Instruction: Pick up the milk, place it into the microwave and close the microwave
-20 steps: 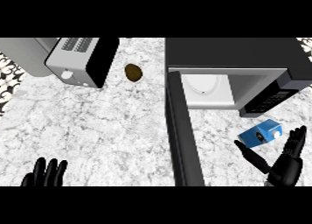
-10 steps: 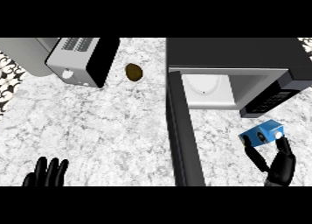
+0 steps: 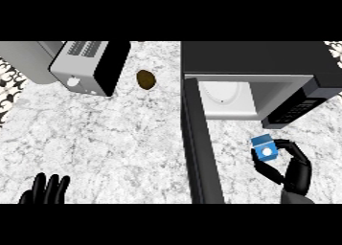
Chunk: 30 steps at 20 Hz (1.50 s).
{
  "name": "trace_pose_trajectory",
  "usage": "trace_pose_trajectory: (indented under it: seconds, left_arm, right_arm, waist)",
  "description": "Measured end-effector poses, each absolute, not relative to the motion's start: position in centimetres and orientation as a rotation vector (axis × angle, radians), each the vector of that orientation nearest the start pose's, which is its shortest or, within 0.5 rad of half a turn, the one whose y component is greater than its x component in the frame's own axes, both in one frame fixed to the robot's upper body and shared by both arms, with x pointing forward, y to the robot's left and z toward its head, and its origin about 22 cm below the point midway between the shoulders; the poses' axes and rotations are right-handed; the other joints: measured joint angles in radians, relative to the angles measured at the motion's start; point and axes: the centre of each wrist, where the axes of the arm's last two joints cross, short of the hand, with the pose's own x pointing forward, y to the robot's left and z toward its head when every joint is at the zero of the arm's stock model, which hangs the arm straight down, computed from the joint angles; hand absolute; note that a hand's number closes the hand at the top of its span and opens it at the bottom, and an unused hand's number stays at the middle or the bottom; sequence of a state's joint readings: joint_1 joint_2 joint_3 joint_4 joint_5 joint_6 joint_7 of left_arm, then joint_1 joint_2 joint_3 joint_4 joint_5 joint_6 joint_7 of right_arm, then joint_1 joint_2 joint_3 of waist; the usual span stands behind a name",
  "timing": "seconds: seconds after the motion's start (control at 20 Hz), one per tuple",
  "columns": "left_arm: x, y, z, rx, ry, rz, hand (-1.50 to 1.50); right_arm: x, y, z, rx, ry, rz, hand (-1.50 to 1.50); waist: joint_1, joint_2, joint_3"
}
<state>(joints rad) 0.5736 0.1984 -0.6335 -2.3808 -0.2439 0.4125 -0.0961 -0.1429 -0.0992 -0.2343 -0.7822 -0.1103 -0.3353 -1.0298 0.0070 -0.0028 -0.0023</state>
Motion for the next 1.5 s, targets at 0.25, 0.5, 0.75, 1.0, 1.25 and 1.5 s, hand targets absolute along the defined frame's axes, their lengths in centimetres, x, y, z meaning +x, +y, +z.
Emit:
trace_pose_trajectory:
  seconds: [0.25,0.5,0.75,1.0,1.25,1.5]
  left_arm:
    - [8.1,17.0,10.6,0.058,-1.937,0.022,-1.5]
    - [7.7,17.3,10.6,0.06,-1.929,0.018,-1.5]
    - [7.8,17.4,10.6,0.07,-1.922,0.038,-1.5]
    - [7.7,17.9,10.3,0.075,-1.923,0.045,-1.5]
    - [7.6,19.0,11.1,0.071,-1.911,0.047,-1.5]
    - [7.6,19.9,10.4,0.084,-1.913,0.044,-1.5]
  right_arm:
    - [20.5,-29.7,-14.4,-0.313,-1.908,-0.056,1.5]
    - [18.7,-30.9,-14.4,-0.029,-1.89,0.044,1.5]
    - [19.0,-31.0,-12.9,0.043,-1.903,0.086,1.5]
    - [21.4,-28.8,-10.5,0.08,-1.947,0.116,1.5]
    - [24.8,-25.4,-8.1,0.04,-1.963,0.179,1.5]
    - [29.0,-23.6,-5.7,-0.086,-1.923,0.213,1.5]
  waist:
    - [0.001,-0.002,0.001]
    - [0.002,-0.003,0.0]
    - [-0.002,-0.001,0.001]
    - [-0.002,0.0,0.002]
    - [0.001,0.001,0.001]
    - [0.008,0.002,0.002]
